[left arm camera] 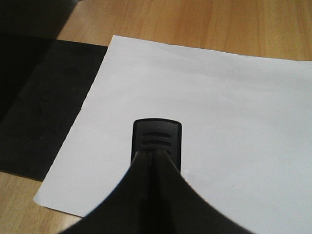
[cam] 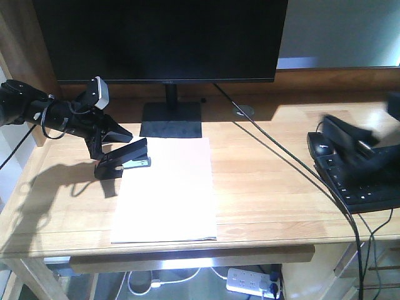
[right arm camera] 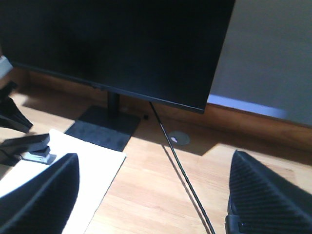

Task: Grab stapler and paper to desk for stapling

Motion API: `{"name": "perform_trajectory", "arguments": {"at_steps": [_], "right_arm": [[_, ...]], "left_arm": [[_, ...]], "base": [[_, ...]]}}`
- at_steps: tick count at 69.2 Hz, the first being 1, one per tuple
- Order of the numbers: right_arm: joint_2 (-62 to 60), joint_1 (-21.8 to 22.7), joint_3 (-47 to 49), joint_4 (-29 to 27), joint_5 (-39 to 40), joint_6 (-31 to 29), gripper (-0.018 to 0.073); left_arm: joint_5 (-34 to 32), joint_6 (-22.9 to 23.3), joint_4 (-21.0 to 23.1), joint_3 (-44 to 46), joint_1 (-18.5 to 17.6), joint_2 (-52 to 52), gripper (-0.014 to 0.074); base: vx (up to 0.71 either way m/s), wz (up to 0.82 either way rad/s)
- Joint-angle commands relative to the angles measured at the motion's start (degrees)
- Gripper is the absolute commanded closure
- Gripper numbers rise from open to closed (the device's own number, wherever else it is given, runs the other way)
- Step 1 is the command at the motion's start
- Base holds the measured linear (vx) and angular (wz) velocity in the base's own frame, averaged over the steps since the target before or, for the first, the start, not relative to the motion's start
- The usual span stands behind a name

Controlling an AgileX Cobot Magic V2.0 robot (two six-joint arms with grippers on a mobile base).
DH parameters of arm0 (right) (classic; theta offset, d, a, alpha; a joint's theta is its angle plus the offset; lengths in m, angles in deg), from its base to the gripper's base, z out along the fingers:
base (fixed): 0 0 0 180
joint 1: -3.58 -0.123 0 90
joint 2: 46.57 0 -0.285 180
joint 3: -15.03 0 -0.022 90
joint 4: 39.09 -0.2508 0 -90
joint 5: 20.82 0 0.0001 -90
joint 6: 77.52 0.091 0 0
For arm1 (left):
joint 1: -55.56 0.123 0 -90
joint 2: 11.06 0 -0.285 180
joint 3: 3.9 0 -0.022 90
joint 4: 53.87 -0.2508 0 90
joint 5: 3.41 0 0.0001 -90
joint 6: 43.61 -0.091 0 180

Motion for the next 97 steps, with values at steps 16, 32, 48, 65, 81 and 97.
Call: {"name": "perform_trajectory", "arguments": {"at_steps": [16,32,48,65,81,97], "right_arm": [[-21.32,0.08,-12.16,1.85,2.92,2.69,-0.0032],[-29.39,0.08,-16.65,1.78,2.41,3.60,-0.0032],[-30.05,0.08,-16.65,1.87,2.30,3.60,-0.0032],[-30.05,0.08,-16.65,1.87,2.30,3.60,-0.0032],[-30.05,0.08,-16.65,1.87,2.30,3.60,-0.0032],[-30.05,0.08,-16.65,1.91,2.29,3.60,-0.0032]], "left_arm": [[0.97,0.57,3.48,1.58,-0.15,-3.59,0.0603],[0.97,0.57,3.48,1.58,-0.15,-3.59,0.0603],[0.97,0.57,3.48,1.58,-0.15,-3.59,0.0603],[0.97,0.57,3.48,1.58,-0.15,-3.59,0.0603],[0.97,0.57,3.48,1.58,-0.15,-3.59,0.0603],[0.97,0.57,3.48,1.58,-0.15,-3.59,0.0603]], "base": [[0.00,0.00],[0.00,0.00],[0.00,0.00],[0.00,0.00],[0.00,0.00],[0.00,0.00]]}}
